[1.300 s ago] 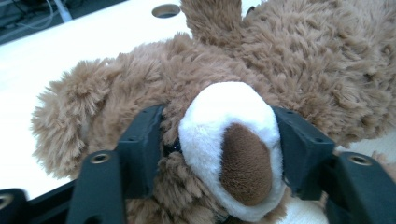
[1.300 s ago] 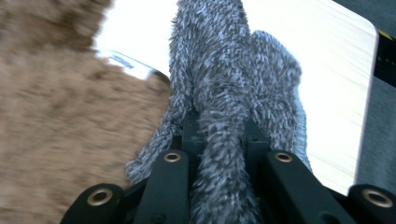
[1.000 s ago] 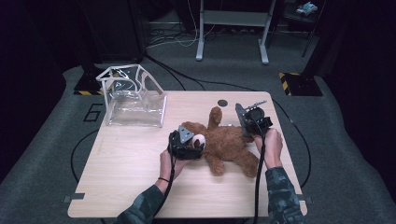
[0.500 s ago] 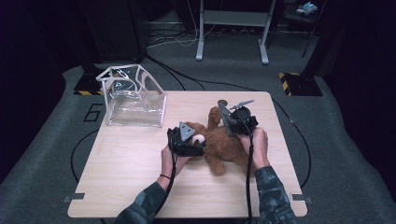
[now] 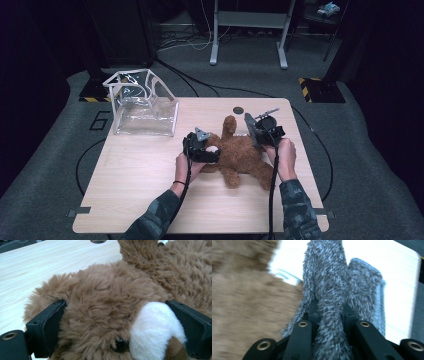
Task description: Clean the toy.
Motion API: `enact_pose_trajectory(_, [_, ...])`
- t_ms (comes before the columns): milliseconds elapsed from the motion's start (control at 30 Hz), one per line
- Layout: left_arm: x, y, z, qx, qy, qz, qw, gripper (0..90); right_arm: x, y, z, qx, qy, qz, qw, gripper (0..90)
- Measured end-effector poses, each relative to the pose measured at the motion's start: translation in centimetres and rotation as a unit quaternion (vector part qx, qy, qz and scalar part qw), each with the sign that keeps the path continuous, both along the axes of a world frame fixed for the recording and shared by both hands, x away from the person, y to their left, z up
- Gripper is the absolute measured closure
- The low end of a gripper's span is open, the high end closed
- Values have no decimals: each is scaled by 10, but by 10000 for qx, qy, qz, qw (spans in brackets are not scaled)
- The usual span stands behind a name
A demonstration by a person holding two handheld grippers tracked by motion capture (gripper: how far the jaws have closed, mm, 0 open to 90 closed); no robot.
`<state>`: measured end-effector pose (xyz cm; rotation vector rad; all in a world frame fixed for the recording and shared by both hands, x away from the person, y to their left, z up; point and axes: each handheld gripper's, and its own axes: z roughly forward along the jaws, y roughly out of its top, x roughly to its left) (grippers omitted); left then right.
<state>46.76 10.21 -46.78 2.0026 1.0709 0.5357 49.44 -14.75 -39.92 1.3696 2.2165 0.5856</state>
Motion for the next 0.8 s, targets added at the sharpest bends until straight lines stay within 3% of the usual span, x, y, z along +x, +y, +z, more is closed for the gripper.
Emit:
enact_pose_trajectory(67, [0, -1, -2, 22, 10, 8, 10000, 70, 0, -8, 3, 71, 19, -116, 9999, 761])
enact_pose_trajectory(200, [-1, -3, -4, 51, -44, 31, 10000, 70, -4, -12, 15, 200, -217, -150, 9995, 756])
enact_pose_trajectory(300, [-2, -4, -5, 11, -63, 61, 10000, 70, -7, 0, 25, 463, -363, 95, 9982, 756])
enact_pose_trajectory(400, [-2, -3, -5, -18, -62, 67, 10000, 68, -9, 21, 26, 654, -314, 398, 9966, 755])
enact_pose_trajectory(500, [-1, -2, -6, -49, -69, 55, 9999, 68, -4, 40, 14, 484, -120, 659, 9966, 754])
enact_pose_trajectory(567, [-1, -1, -6, -80, -26, 28, 10000, 68, 0, 43, 5, 326, -25, 582, 9978, 754])
enact_pose_trajectory(667, [0, 0, -6, -112, -30, 32, 9999, 67, 2, 32, 2, 494, 25, 486, 9976, 755])
enact_pose_trajectory(700, [0, -1, -6, -138, -30, 45, 9999, 67, 2, 28, 2, 352, -7, 393, 9986, 756])
enact_pose_trajectory(800, [0, 0, -7, -173, -18, 62, 9998, 68, 3, 14, 1, 253, 18, 220, 9994, 759])
